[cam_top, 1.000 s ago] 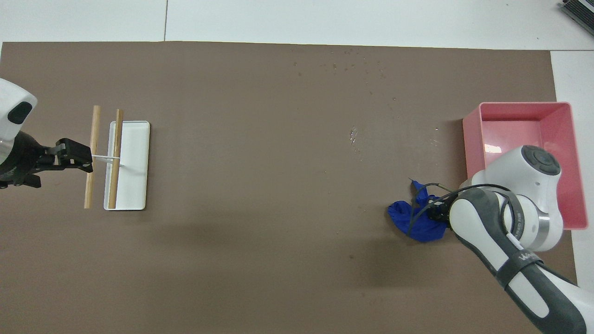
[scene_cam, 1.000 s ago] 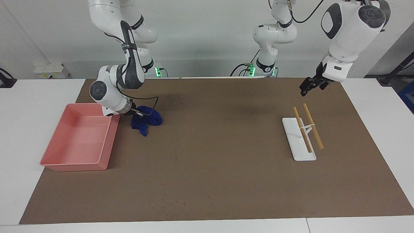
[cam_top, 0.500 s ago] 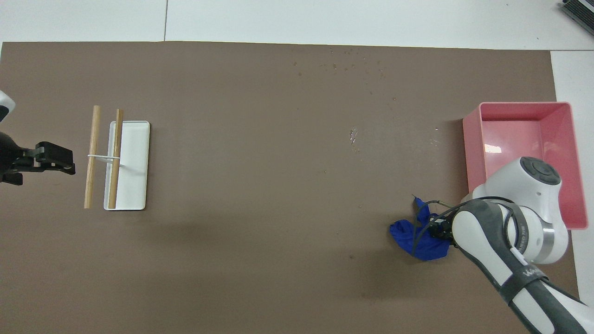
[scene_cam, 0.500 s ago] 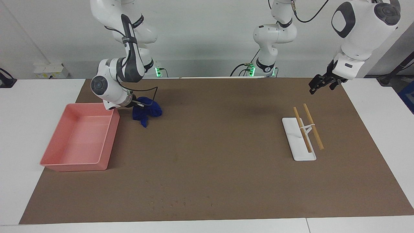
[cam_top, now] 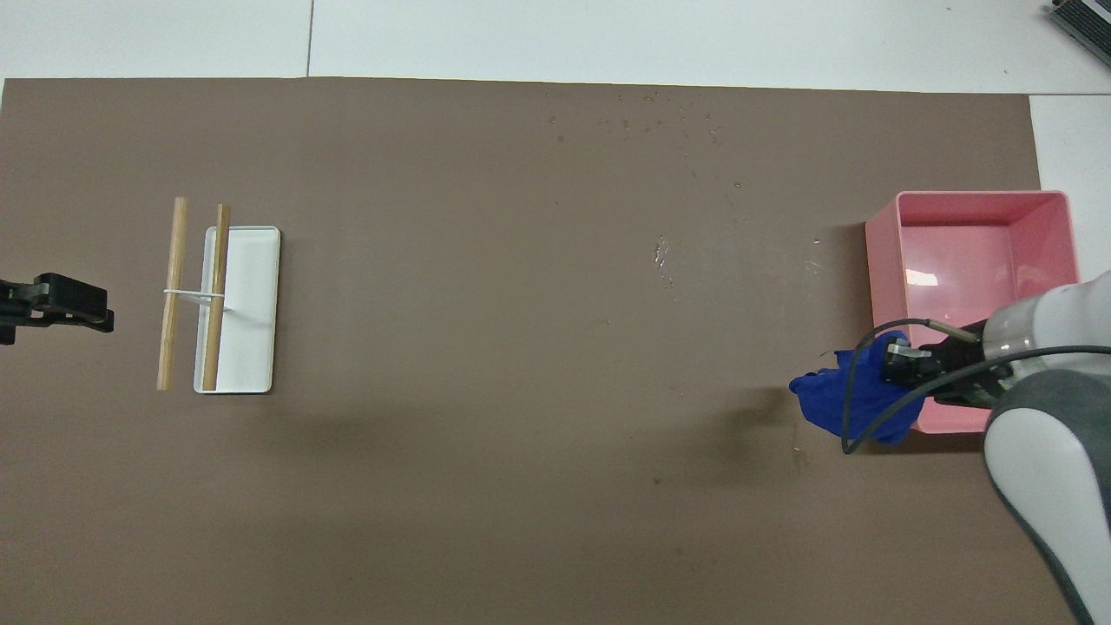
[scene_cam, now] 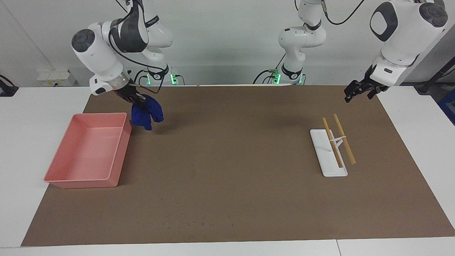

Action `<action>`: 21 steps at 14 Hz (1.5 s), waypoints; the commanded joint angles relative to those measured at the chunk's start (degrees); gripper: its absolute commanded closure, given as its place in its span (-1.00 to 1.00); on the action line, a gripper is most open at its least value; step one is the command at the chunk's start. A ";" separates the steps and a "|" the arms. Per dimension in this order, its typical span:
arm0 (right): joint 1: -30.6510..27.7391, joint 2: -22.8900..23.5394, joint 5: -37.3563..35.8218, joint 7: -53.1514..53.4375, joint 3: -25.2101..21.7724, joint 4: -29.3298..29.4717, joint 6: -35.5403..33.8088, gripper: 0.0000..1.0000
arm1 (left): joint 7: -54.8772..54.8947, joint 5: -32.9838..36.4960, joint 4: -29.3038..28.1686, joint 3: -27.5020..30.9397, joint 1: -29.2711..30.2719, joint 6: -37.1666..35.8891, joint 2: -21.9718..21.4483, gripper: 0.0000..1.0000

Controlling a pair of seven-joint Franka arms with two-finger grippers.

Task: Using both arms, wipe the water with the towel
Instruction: 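Lower the cloth into the pink bin with the right gripper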

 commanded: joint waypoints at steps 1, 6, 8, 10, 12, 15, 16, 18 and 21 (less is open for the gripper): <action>-3.51 2.33 -5.83 -3.22 0.32 7.20 -2.54 1.00 | 1.79 0.93 0.06 0.32 -1.83 2.94 -0.24 -1.00; -12.38 4.43 -10.95 -20.52 0.23 6.86 5.10 1.00 | 2.42 0.49 0.24 0.23 -4.21 4.18 0.29 -1.00; -15.81 6.19 -11.74 -26.85 0.23 4.07 11.40 1.00 | 2.42 0.49 0.15 0.32 -4.65 4.09 0.20 -1.00; -17.05 8.55 -12.10 -29.95 0.23 0.98 18.88 1.00 | 2.42 0.49 -0.11 0.49 -4.65 4.18 0.11 -1.00; -17.94 12.34 -12.10 -29.96 0.32 0.71 19.70 1.00 | 2.33 0.49 -0.29 0.49 -4.65 4.35 0.11 -1.00; -17.76 12.62 -12.10 -28.12 0.32 -3.42 19.26 1.00 | 2.15 0.49 -0.20 0.49 -4.65 5.84 0.20 -1.00; -17.33 12.79 -12.10 -25.85 0.32 -3.86 18.91 1.00 | 2.24 0.49 -0.20 0.58 -4.65 5.85 0.28 -1.00; -17.15 12.79 -12.10 -23.98 0.32 -4.04 18.12 -0.34 | 2.15 0.49 0.59 0.58 -4.82 5.85 1.33 -1.00; -17.06 12.44 -10.96 -23.98 0.67 -2.29 14.97 -1.00 | 2.15 0.40 0.68 0.67 -5.88 4.71 1.52 -1.00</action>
